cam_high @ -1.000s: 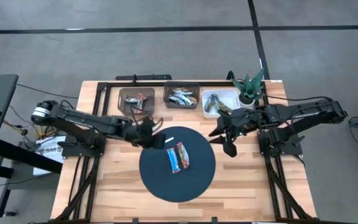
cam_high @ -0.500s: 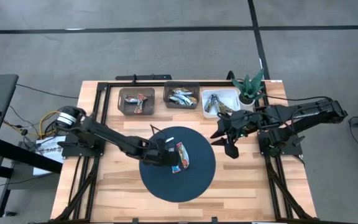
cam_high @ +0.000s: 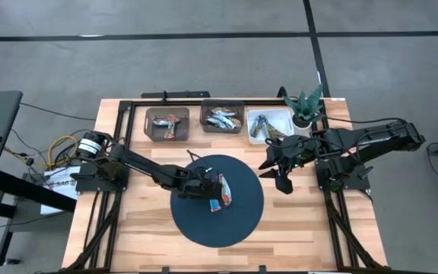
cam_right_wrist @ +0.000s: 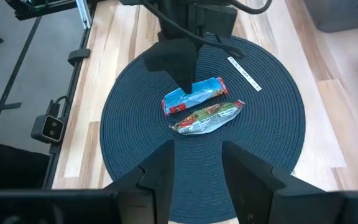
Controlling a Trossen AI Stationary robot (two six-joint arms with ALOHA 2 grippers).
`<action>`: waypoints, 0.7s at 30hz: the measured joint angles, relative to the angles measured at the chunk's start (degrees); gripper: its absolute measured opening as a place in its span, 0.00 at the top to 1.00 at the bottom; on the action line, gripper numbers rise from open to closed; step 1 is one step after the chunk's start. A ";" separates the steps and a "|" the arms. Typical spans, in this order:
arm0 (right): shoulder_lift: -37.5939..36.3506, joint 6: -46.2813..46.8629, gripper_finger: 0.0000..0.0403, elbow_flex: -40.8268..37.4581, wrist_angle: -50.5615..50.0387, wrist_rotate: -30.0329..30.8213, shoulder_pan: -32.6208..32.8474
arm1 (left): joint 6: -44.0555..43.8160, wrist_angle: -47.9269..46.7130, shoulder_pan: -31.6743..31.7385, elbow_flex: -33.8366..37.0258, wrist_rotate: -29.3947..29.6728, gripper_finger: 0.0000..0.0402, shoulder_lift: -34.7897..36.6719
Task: Pick and place Granola Bars by type
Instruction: Put the red granola bar into the left black bin
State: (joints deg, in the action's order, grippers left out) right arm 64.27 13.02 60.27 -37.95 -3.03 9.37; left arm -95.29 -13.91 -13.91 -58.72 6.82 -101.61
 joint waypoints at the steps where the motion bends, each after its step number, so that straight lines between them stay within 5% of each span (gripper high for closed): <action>1: 0.00 -0.03 0.69 0.00 0.02 0.02 -0.04 | 0.02 0.06 0.26 -0.02 0.05 0.58 -0.33; 13: 0.01 -1.05 0.69 0.00 0.18 0.33 -0.11 | 1.37 4.24 1.81 -0.04 -4.78 0.60 -4.47; 21: 0.00 -1.03 0.69 0.00 0.19 0.48 -0.42 | 2.67 4.63 1.81 -0.06 -5.98 0.83 -4.45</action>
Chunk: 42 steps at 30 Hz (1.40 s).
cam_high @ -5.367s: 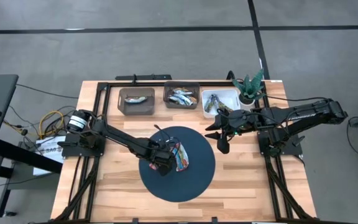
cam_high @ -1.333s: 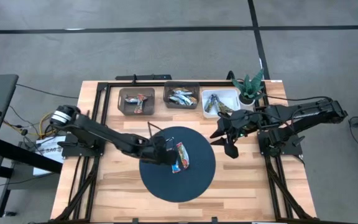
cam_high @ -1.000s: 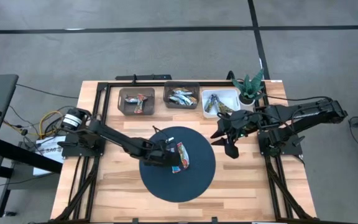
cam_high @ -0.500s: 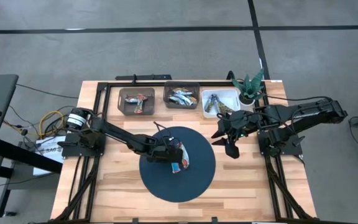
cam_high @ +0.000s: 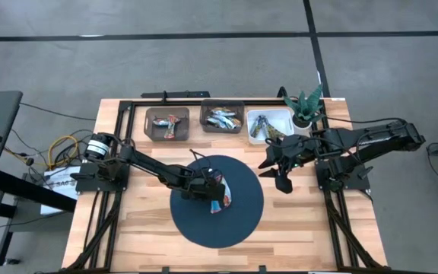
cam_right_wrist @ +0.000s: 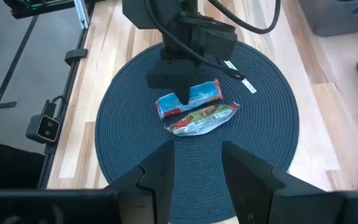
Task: Pick and place Granola Bars by type
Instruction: Put the red granola bar into the left black bin
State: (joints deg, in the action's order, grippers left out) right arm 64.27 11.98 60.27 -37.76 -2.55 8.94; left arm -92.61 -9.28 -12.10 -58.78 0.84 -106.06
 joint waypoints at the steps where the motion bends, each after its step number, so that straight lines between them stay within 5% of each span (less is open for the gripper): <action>1: 0.00 0.00 0.69 0.00 0.00 0.00 -0.15 | 0.23 0.02 -0.02 0.00 0.00 0.87 0.02; 5: 0.01 0.00 0.69 0.00 0.03 -0.01 -0.97 | 2.52 0.02 0.00 -0.02 -0.27 0.97 0.09; 12: 0.00 -0.47 0.69 0.00 1.43 -0.16 -1.28 | 2.88 -1.95 0.13 0.09 0.12 0.93 1.84; 21: 0.00 -2.00 0.69 0.00 7.68 2.61 -1.97 | 5.86 -18.21 3.15 0.04 11.78 0.98 16.81; 32: 1.90 -3.02 0.69 0.00 16.47 15.40 -4.57 | 17.33 -36.63 19.34 0.02 20.33 0.97 32.68; 37: 3.28 -3.03 0.69 -0.07 17.04 22.43 -5.51 | 25.07 -38.95 29.08 0.02 20.34 0.97 34.64; 42: 4.20 -3.00 0.69 -0.04 17.88 22.93 -7.13 | 32.15 -38.71 38.32 0.02 18.53 0.95 33.58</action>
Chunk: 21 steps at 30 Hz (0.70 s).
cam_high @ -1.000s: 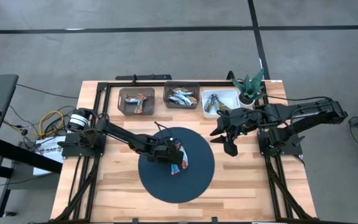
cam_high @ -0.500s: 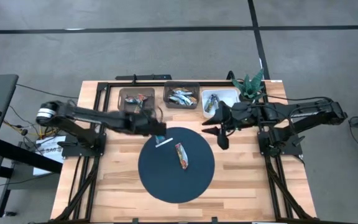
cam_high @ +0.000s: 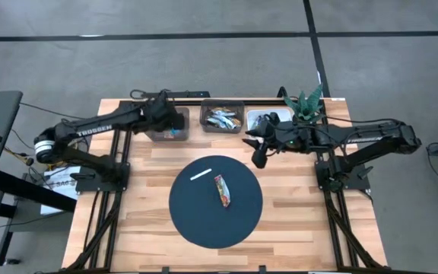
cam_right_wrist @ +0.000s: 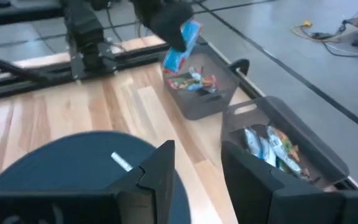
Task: Pick and place Granola Bars by type
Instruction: Put the red granola bar into the left black bin
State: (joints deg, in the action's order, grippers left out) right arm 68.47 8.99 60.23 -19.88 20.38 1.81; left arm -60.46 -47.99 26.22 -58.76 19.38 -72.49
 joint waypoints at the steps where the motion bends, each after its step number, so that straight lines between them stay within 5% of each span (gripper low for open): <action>1: 0.10 0.00 0.69 0.05 0.26 0.13 -0.22 | 0.93 -0.14 1.84 0.06 -0.02 0.94 -0.38; 13: 0.11 0.03 0.69 0.04 0.03 0.12 -3.08 | 9.52 1.80 12.32 0.04 -10.13 0.92 -5.41; 21: 0.11 0.03 0.69 0.04 0.02 -0.54 -3.09 | 11.71 2.75 12.43 0.04 -11.28 0.74 -7.61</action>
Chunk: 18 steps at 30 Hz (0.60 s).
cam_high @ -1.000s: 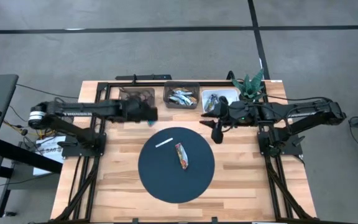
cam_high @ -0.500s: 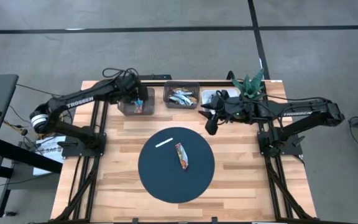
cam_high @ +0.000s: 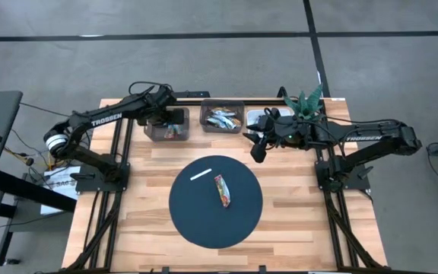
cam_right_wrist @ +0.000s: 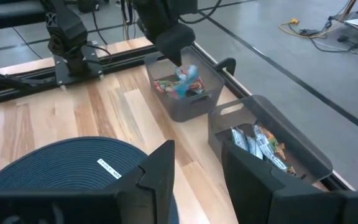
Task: Pick and place Granola Bars by type
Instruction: Put the red granola bar into the left black bin
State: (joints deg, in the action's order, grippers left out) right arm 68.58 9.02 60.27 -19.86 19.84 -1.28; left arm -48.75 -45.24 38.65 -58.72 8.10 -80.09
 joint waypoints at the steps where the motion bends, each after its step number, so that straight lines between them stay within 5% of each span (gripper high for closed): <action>1: 0.00 0.02 0.69 0.00 0.00 -0.05 0.00 | 0.01 0.03 0.00 0.00 0.10 0.71 -0.01; 10: 0.00 0.02 0.69 0.00 -0.72 -0.42 0.36 | 1.90 2.67 -1.42 0.00 -8.57 0.64 -0.11; 18: 0.00 1.62 0.69 0.00 -1.15 -4.46 0.92 | -1.78 14.22 -13.46 -0.02 -18.66 0.68 -0.11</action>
State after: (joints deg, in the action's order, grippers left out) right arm 68.58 10.63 60.27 -21.00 15.38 -0.36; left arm -50.53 -31.03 25.19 -58.74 -10.57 -80.20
